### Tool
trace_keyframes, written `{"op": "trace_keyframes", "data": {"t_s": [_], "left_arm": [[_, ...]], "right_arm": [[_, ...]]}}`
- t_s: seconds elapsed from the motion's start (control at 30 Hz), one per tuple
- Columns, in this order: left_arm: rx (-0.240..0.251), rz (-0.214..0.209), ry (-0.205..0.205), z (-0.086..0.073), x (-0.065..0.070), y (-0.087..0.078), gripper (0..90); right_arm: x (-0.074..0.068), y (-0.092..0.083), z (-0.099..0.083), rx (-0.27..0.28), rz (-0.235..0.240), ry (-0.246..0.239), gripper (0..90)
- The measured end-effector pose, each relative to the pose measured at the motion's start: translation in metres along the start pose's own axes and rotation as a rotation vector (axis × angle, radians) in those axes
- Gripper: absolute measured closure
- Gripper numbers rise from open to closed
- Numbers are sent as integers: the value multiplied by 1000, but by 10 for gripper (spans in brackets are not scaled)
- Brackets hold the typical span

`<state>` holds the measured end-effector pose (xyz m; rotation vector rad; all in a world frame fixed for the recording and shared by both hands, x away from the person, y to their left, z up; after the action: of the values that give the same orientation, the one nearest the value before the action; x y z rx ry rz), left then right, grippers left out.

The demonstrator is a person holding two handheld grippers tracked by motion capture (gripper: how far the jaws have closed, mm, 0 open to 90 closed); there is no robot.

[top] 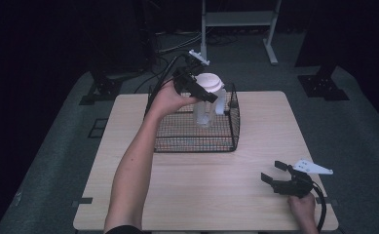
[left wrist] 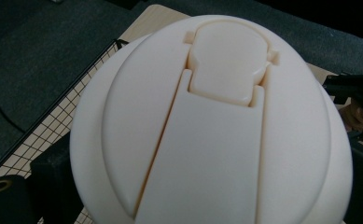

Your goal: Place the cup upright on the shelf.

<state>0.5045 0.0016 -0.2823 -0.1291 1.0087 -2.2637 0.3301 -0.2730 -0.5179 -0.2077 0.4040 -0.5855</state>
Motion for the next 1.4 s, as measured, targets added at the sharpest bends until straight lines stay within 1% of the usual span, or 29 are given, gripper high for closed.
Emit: {"op": "trace_keyframes", "data": {"t_s": [0.07, 0.17, 0.27, 0.3, 0.33, 0.4, 0.43, 0.47, 0.57, 0.6, 0.63, 0.83, 0.93, 0.97, 1.0, 1.03, 1.1, 1.17, 1.23, 1.4], "left_arm": [[-6, 11, -2, 1, -2, 4, 51], [1, 13, -30, 1, -6, 10, 51], [-2, 34, -33, 1, -9, 15, 52], [-4, 40, -38, 0, -11, 20, 51], [-4, 40, -38, 0, -11, 20, 51], [-6, 45, -47, -3, -13, 26, 51], [-10, 52, -49, -5, -15, 28, 51], [-16, 51, -57, -7, -16, 32, 51], [-40, 56, -52, -11, -16, 42, 51], [-43, 53, -59, -13, -16, 47, 51], [-43, 53, -59, -13, -16, 47, 51], [-55, 67, -73, -23, -18, 60, 51], [-57, 71, -84, -30, -20, 65, 51], [-58, 72, -96, -34, -22, 68, 51], [-58, 72, -96, -34, -22, 68, 51], [-61, 70, -105, -37, -23, 70, 51], [-66, 76, -108, -40, -25, 73, 51], [-64, 72, -116, -44, -25, 76, 51], [-76, 71, -115, -47, -26, 80, 51], [-81, 74, -119, -52, -26, 87, 51]], "right_arm": [[0, 0, 0, 4, 3, 0, 129], [0, 0, 0, 1, 0, -4, 129], [0, 0, 0, 4, 1, -6, 129], [0, 0, 0, 6, 1, -4, 129], [0, 0, 0, 6, 1, -4, 129], [1, 0, 1, 8, 0, -3, 129], [1, 0, 1, 8, 0, -3, 129], [1, 0, 1, 8, 0, 3, 129], [1, 0, 1, 8, 0, -4, 129], [1, 0, 1, 8, 0, -2, 129], [1, 0, 1, 8, 0, -2, 129], [1, 0, 1, 12, 1, 2, 129], [1, 0, 1, 13, 1, 1, 129], [1, 0, 1, 13, -1, 2, 129], [1, 0, 1, 13, -1, 2, 129], [1, 0, 1, 13, -1, 2, 129], [2, 0, 1, 12, -2, 0, 129], [1, 0, 1, 10, -3, 6, 129], [1, 0, 1, 7, -1, 5, 129], [1, 0, 1, 6, -1, 8, 129]]}}
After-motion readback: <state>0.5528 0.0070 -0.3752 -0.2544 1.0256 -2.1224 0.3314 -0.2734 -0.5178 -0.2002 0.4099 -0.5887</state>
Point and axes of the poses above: each handheld gripper's, and its own axes: y roughly forward along the jaws, z roughly out of its top, x roughly to its right, the point moved 6 cm from there along y, roughly forward along the jaws, and after that the axes turned 15 degrees about z, right-handed, at the moved point
